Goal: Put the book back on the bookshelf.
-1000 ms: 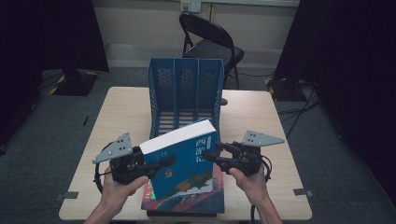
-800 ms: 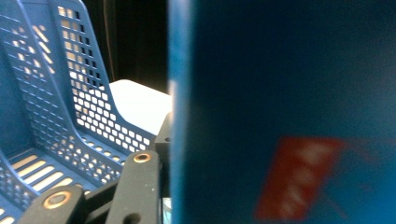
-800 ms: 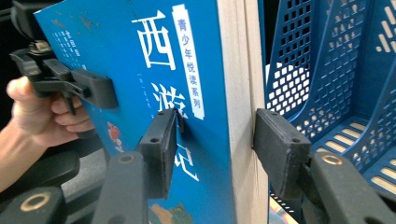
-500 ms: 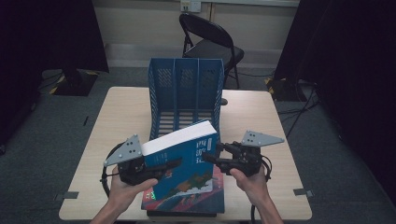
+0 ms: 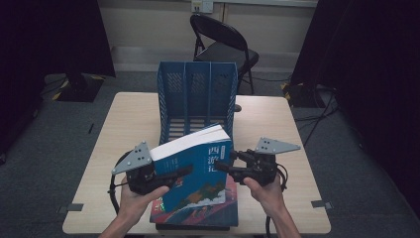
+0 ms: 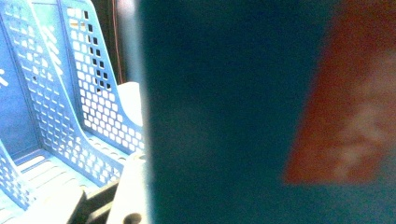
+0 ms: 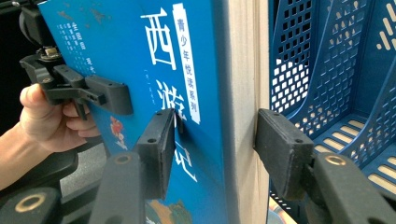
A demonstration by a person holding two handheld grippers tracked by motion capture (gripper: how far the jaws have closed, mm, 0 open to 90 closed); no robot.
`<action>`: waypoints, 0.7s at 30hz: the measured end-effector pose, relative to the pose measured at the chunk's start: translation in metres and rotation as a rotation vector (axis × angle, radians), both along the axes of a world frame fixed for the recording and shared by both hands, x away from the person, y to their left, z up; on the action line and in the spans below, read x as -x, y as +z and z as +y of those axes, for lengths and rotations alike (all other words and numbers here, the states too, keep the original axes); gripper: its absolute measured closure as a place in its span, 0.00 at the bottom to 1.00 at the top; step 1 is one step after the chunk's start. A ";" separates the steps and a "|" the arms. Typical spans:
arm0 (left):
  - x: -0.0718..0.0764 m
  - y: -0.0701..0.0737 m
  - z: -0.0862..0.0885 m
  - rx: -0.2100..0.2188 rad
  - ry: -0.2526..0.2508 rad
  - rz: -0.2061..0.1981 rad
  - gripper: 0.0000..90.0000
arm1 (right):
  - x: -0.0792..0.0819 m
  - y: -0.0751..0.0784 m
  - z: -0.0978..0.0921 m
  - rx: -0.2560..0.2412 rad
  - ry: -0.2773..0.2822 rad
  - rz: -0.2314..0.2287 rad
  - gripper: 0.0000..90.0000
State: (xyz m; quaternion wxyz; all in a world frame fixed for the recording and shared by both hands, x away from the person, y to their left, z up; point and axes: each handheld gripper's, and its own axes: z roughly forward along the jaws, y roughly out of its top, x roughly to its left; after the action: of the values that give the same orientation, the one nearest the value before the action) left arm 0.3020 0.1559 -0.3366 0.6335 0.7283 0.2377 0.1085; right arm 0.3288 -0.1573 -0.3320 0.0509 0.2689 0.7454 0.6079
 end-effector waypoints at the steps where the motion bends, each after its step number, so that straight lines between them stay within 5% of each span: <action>1: -0.001 0.000 0.000 0.008 0.002 0.001 0.65 | 0.000 0.000 0.000 0.001 0.002 0.000 0.54; 15: -0.008 0.001 -0.001 0.012 0.050 0.050 0.67 | -0.004 -0.002 0.001 0.005 -0.016 -0.005 0.57; 21: -0.005 0.001 0.002 0.026 0.081 0.073 0.67 | -0.010 -0.013 0.001 -0.002 0.018 0.019 0.55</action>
State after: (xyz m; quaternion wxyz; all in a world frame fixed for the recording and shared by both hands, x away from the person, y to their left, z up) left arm 0.3072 0.1582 -0.3354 0.6289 0.7132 0.2913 0.1041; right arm 0.3393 -0.1563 -0.3453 0.0380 0.2680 0.7477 0.6064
